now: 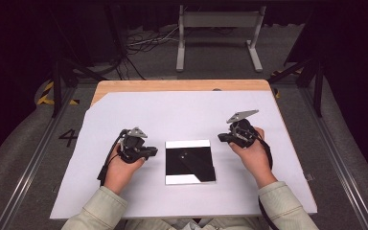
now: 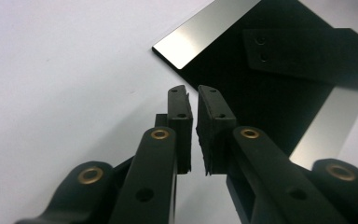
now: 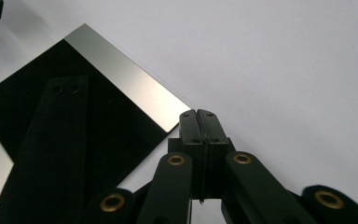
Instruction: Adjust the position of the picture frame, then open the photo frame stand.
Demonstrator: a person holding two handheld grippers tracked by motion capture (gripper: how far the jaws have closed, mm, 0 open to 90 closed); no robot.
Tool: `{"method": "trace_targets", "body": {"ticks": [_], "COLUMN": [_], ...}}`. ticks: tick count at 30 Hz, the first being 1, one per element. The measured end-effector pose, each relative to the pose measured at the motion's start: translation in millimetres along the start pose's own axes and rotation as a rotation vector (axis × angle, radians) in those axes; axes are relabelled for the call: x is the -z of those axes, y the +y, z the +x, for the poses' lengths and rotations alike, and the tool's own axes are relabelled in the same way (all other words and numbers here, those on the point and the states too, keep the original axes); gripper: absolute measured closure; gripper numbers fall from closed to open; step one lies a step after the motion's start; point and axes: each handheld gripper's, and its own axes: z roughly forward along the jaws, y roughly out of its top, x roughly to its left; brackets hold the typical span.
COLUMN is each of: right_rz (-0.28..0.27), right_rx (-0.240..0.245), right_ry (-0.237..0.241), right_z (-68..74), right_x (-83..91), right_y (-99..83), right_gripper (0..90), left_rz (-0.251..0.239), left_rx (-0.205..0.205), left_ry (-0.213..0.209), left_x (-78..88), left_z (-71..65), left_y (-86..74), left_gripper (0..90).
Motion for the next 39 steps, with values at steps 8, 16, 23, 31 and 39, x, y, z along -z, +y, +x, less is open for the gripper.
{"method": "trace_targets", "body": {"ticks": [8, 16, 23, 31, 39], "right_rz": [-0.009, 0.018, 0.069, 0.096, 0.134], "right_rx": [-0.005, 0.031, 0.061, 0.085, 0.109], "right_ry": [0.023, 0.038, 0.067, 0.083, 0.110], "right_z": [1.8, 9.8, 17.1, 25.2, 36.5], "right_x": [19.5, 28.8, 34.1, 40.1, 39.8], "right_y": [-10.9, -15.5, -20.9, -24.0, -23.0], "right_gripper": [90.0, 90.0, 88.5, 83.8, 78.5], "left_rz": [0.006, 0.004, 0.006, 0.017, 0.016], "left_rx": [-0.043, -0.059, -0.061, -0.066, -0.059], "left_ry": [-0.012, -0.022, -0.019, -0.022, -0.030], "left_x": [14.8, 23.1, 28.2, 29.5, 29.5], "left_z": [-2.4, -2.4, -0.9, -1.4, 0.3], "left_y": [-2.4, -3.8, -4.2, -3.2, -4.1], "left_gripper": [77.1, 73.2, 70.2, 67.6, 65.4]}}
